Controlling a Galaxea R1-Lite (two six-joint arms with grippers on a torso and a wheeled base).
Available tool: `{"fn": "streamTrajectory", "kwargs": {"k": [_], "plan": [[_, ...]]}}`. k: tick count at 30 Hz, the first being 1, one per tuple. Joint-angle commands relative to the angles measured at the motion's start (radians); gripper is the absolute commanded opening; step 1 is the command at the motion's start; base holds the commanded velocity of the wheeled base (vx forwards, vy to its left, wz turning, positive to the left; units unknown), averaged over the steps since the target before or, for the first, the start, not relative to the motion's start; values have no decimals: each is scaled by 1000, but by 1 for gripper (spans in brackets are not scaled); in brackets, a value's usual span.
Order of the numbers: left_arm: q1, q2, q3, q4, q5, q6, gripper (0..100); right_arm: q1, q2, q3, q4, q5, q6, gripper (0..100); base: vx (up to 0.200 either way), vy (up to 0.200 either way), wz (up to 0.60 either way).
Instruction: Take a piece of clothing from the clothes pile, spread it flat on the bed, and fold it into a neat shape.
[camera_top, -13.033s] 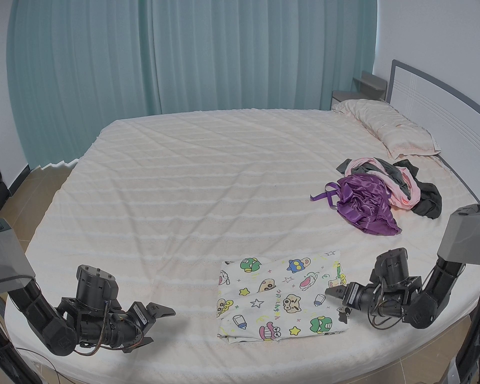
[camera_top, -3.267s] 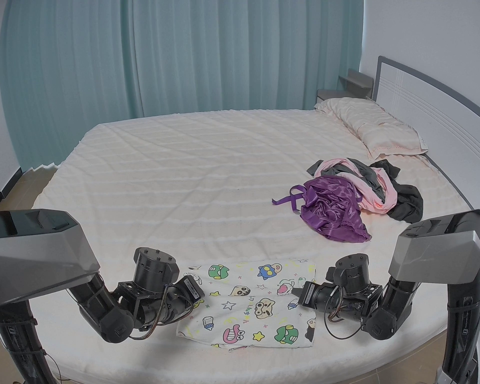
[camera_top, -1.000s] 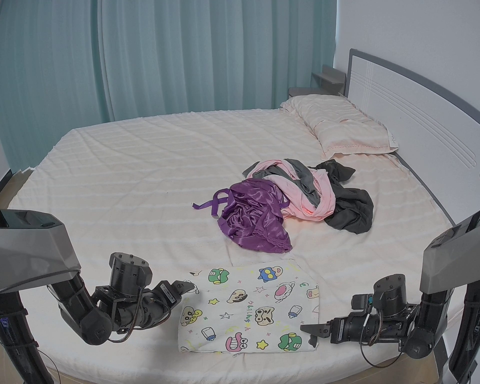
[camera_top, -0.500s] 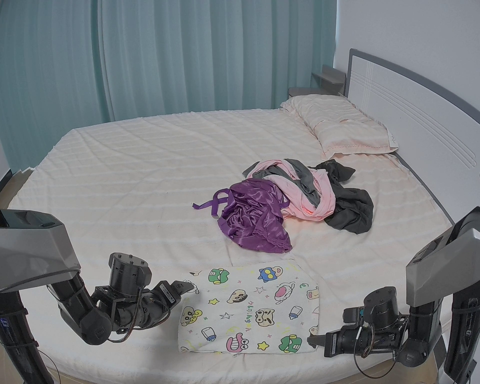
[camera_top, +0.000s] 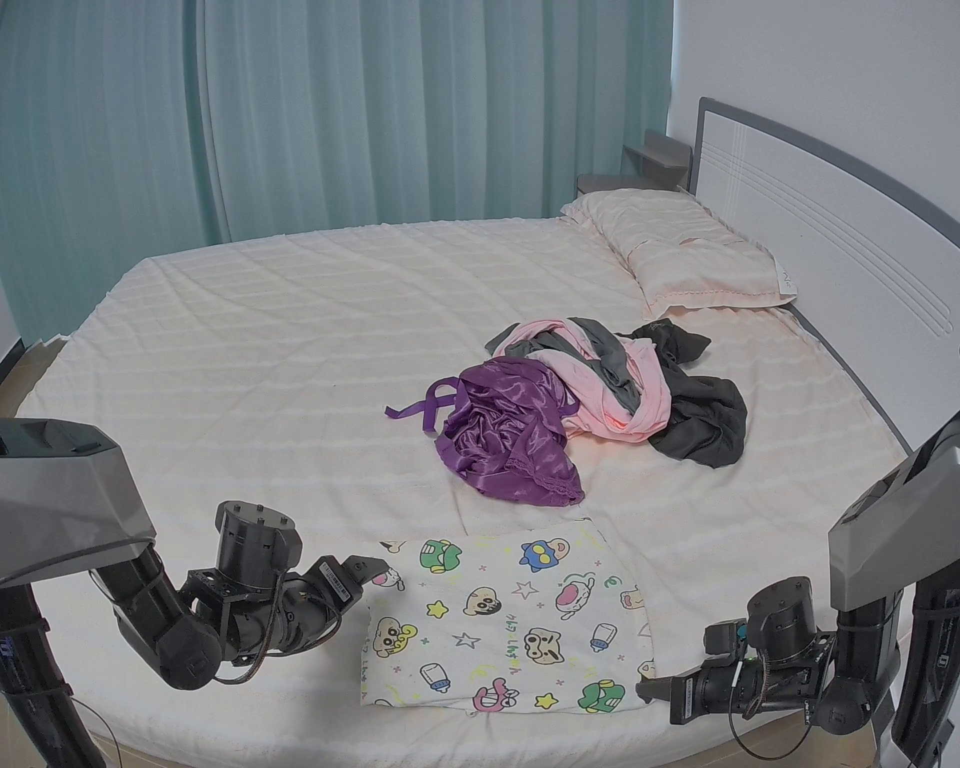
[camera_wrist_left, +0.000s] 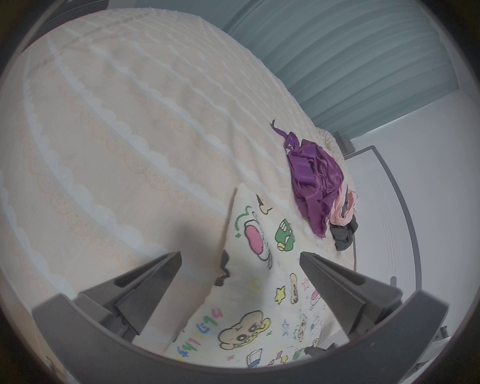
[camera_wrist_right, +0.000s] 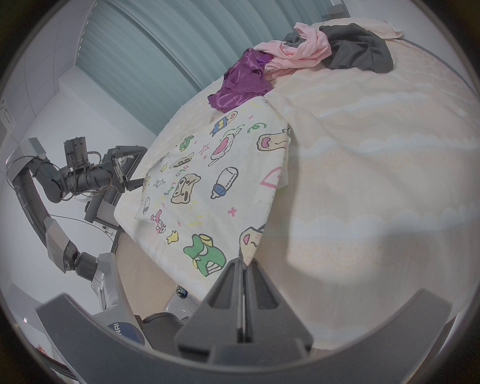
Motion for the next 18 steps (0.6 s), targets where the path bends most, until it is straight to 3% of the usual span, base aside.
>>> {"fn": "streamTrajectory", "kwargs": {"k": [1,9,18], "plan": [[-14,-47,-4,0,1,-30,100,3,4,6,1,0,-1,100,0,0,0],[-90,-87,-35,-2,2,-123,100,3,1,-5,-3,-1,-3,100,0,0,0],[-146,-4,-67,-2,28,-131,100,2,-1,-8,-3,0,-3,100,0,0,0]]}}
